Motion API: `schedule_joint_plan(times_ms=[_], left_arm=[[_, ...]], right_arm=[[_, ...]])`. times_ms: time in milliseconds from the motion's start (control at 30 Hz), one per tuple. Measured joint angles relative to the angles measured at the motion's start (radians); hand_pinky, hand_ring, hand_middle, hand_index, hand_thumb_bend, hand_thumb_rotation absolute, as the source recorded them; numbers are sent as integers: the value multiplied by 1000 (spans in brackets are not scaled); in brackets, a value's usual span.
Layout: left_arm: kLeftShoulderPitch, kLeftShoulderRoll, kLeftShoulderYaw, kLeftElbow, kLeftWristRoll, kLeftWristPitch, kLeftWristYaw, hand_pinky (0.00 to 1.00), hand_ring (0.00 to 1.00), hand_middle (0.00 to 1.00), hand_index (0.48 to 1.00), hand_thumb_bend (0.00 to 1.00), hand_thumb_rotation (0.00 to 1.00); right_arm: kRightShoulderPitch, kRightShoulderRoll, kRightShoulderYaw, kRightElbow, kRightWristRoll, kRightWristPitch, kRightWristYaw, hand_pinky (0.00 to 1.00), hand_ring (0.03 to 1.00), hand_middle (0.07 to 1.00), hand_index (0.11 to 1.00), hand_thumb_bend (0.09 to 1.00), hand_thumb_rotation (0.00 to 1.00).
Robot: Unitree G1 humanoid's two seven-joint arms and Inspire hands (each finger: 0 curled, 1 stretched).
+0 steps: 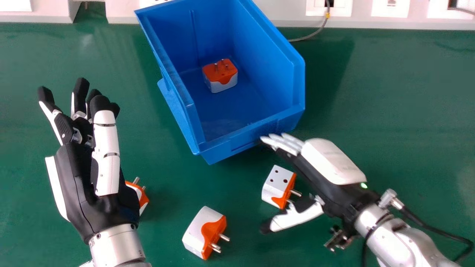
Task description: Pick all objects and put in blue box
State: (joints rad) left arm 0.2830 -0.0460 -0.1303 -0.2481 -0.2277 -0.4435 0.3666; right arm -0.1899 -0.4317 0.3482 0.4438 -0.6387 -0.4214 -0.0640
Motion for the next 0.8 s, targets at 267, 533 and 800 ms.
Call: schedule_joint_plan(times_ms=[267,533,800], left_arm=[[-15,0,-1,0,2,16,7,877,928,935,915,432,481],[-20,0,-1,-4,3,18,7,883,929,938,918,416,503],[-21,0,-2,-5,2,19,6,881,930,938,915,413,500]], right_arm=[[-5,-4,-1,-50,5,80,73,686,786,820,733,794,239],[-40,29,-3,-132,4,254,124,550,685,769,702,738,7],[-42,88,22,-24,-21,200,-65,421,471,552,592,581,0]])
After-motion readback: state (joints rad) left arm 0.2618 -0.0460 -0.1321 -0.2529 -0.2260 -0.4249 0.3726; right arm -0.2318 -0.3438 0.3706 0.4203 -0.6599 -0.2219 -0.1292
